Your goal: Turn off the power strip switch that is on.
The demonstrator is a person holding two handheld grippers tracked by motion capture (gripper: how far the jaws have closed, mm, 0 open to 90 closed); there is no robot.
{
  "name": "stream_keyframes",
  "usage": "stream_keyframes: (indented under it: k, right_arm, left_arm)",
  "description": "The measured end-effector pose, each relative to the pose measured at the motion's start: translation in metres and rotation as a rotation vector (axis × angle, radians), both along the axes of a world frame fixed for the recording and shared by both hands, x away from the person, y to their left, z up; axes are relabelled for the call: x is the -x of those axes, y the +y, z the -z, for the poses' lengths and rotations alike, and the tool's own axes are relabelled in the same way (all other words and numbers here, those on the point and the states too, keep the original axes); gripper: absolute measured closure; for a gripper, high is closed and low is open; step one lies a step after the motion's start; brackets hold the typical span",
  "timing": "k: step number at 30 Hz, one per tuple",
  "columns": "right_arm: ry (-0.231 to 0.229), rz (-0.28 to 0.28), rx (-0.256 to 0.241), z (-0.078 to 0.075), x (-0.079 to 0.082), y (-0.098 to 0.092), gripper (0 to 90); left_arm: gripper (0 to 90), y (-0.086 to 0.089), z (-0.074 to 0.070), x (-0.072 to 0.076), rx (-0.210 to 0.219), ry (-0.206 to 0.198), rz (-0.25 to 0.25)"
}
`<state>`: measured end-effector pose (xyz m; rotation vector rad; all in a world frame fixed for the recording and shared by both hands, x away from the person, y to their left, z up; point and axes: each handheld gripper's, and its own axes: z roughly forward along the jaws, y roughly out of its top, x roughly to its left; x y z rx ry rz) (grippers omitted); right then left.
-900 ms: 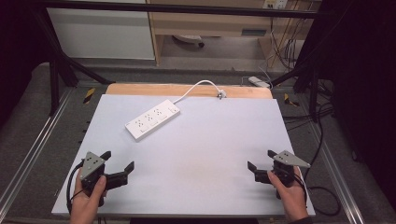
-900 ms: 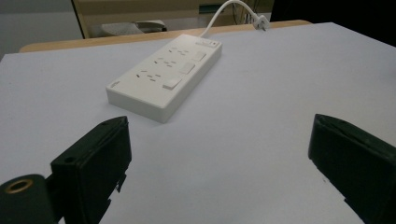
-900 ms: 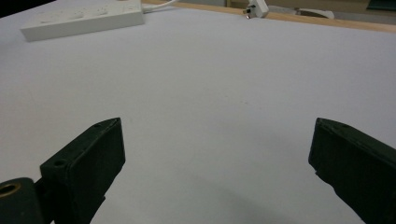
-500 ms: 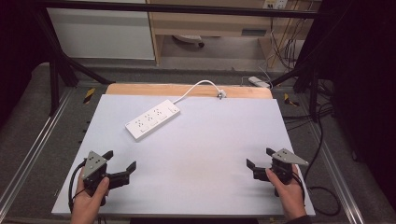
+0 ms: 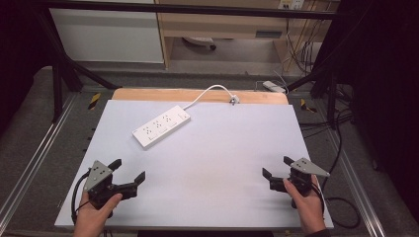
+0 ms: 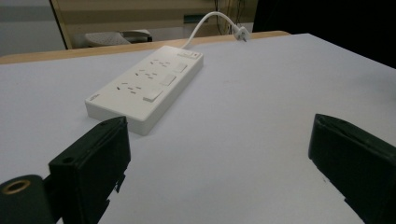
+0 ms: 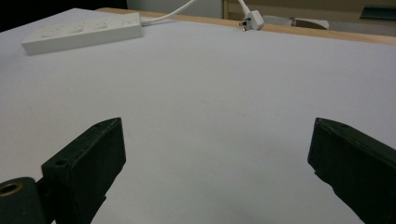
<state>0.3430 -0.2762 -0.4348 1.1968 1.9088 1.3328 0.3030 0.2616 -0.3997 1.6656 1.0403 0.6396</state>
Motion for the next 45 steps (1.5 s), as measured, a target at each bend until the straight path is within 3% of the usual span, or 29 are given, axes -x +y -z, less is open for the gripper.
stream_keyframes:
  k: [5, 21, 24, 29, 35, 45]
  right_arm:
    - [-0.008, 0.006, -0.004, -0.001, 0.000, 0.000, 4.3]
    - [-0.023, 0.001, 0.001, -0.002, 0.000, 0.002, 3.8]
    - [-0.020, -0.009, 0.005, -0.001, -0.001, 0.003, 3.8]
    - [-0.025, -0.007, 0.005, -0.002, 0.001, 0.003, 3.6]
    - [-0.025, -0.007, 0.012, -0.003, 0.003, 0.005, 3.5]
    - [-0.020, -0.008, 0.018, -0.001, 0.002, 0.005, 3.4]
  left_arm:
    - [5.5, 0.002, -0.006, 0.000, 0.033, -0.013, 0.002]
    - [5.4, -0.004, -0.017, -0.006, 0.017, -0.029, 0.026]
    - [5.4, -0.005, -0.016, -0.010, 0.009, -0.015, 0.019]
    - [5.4, -0.006, -0.027, -0.011, 0.001, -0.031, 0.012]
    - [5.3, -0.006, -0.029, -0.014, 0.023, -0.024, 0.020]
    - [5.1, -0.014, -0.034, -0.019, 0.003, -0.023, 0.042]
